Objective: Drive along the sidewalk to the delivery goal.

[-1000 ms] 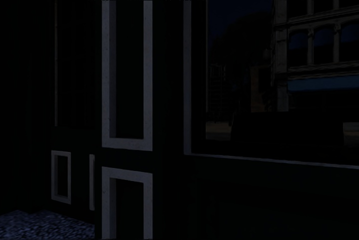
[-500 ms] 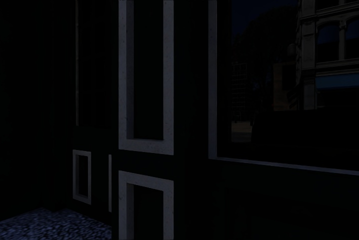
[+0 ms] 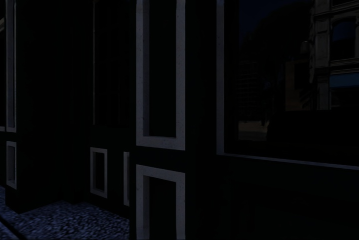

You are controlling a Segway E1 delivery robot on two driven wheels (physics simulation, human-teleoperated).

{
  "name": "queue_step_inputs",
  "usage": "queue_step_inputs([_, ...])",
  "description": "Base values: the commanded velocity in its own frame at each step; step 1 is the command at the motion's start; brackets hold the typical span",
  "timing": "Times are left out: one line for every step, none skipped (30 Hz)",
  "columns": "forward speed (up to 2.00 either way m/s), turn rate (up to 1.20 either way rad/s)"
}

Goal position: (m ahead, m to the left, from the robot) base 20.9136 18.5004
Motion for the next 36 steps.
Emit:
queue_step_inputs([-0.68,0.50])
queue_step_inputs([-0.68,0.52])
queue_step_inputs([-0.68,0.53])
queue_step_inputs([-0.68,0.53])
queue_step_inputs([-0.68,0.53])
queue_step_inputs([-0.65,0.53])
queue_step_inputs([-0.65,0.53])
queue_step_inputs([-0.65,0.53])
queue_step_inputs([-0.65,0.53])
queue_step_inputs([-0.65,0.53])
queue_step_inputs([-0.65,0.53])
queue_step_inputs([-0.65,0.53])
queue_step_inputs([-0.65,0.53])
queue_step_inputs([-0.65,0.53])
queue_step_inputs([-0.65,0.53])
queue_step_inputs([-0.65,0.53])
queue_step_inputs([-0.65,0.53])
queue_step_inputs([-0.65,0.53])
queue_step_inputs([-0.65,0.53])
queue_step_inputs([-0.65,0.53])
queue_step_inputs([-0.65,0.53])
queue_step_inputs([-0.65,0.53])
queue_step_inputs([-0.65,0.53])
queue_step_inputs([-0.65,0.53])
queue_step_inputs([-0.65,0.53])
queue_step_inputs([-0.65,0.54])
queue_step_inputs([-0.65,0.56])
queue_step_inputs([-0.65,0.56])
queue_step_inputs([-0.65,0.60])
queue_step_inputs([-0.65,0.63])
queue_step_inputs([-0.65,0.64])
queue_step_inputs([-0.65,0.65])
queue_step_inputs([-0.65,0.65])
queue_step_inputs([-0.65,0.65])
queue_step_inputs([-0.65,0.65])
queue_step_inputs([-0.65,0.65])
